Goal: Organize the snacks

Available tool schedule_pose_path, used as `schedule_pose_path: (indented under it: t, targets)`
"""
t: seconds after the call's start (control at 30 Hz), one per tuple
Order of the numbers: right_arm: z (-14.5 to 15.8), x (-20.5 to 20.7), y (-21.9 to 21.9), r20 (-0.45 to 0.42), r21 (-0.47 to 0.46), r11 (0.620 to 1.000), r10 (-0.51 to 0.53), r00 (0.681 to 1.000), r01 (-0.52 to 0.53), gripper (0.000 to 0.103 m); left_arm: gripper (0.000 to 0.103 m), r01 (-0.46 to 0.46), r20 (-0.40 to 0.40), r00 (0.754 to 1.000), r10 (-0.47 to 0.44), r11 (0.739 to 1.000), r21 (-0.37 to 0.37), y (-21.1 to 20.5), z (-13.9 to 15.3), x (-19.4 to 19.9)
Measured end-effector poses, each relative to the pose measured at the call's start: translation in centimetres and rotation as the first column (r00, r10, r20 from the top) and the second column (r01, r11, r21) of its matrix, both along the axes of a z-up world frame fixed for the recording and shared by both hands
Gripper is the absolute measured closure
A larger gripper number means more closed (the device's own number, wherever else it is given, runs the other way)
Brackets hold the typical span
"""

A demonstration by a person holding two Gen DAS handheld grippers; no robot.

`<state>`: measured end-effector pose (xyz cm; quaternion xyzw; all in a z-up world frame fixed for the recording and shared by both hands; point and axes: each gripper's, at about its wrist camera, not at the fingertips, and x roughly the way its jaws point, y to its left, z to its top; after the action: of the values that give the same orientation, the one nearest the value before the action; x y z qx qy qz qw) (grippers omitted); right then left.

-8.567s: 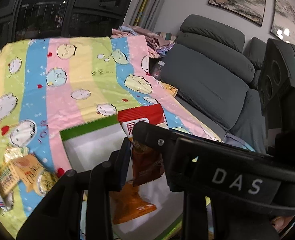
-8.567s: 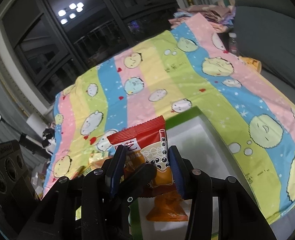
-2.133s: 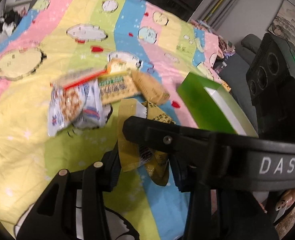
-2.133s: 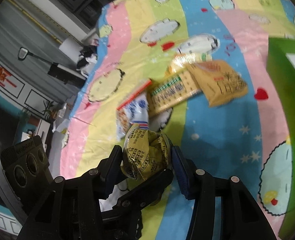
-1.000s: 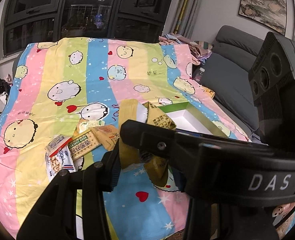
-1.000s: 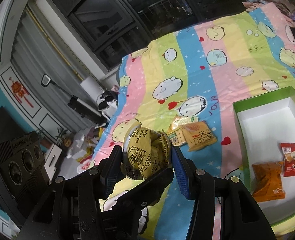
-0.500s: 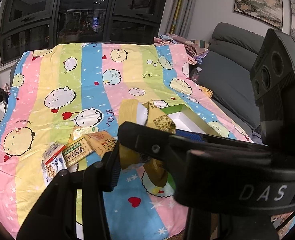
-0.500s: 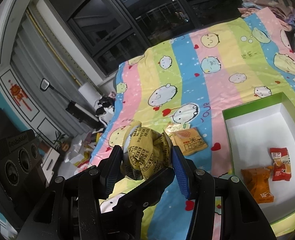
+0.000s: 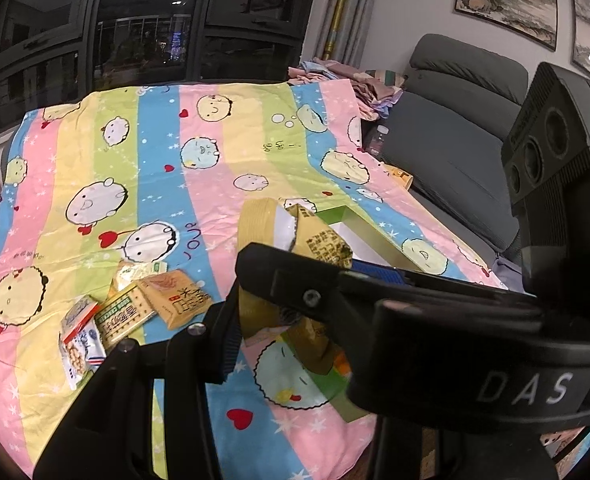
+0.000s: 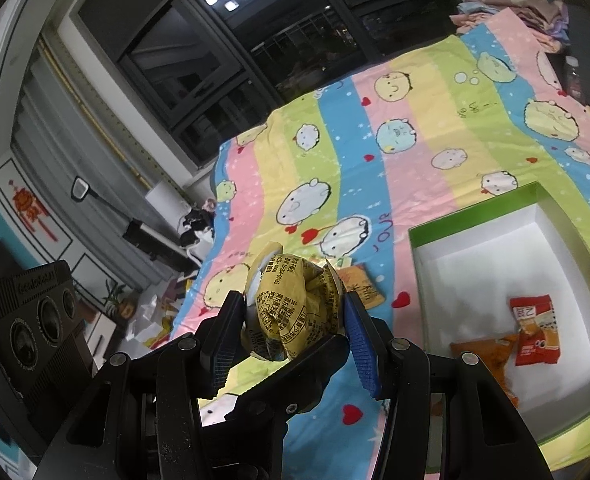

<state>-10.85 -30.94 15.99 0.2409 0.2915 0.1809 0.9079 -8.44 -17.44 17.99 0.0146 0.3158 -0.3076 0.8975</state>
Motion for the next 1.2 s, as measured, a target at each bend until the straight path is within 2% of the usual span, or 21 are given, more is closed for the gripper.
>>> schedule_pose_path:
  t: [0.53,1.2]
  targets:
    - [-0.8,-0.1,-4.4,-0.026,0.029,0.997,-0.077,0.997,0.078,0.050,0.060,0.073,-0.030,0.997,-0.072,0.997,0.005,-4.5,-0.6,0.9]
    - [-2.6,0.5,-7.9,-0.095,0.047,0.988,-0.140,0.986,0.144,0.050,0.061,0.129,-0.088,0.988,-0.128,0.992,0.009,-7.9,-2.2,1.8]
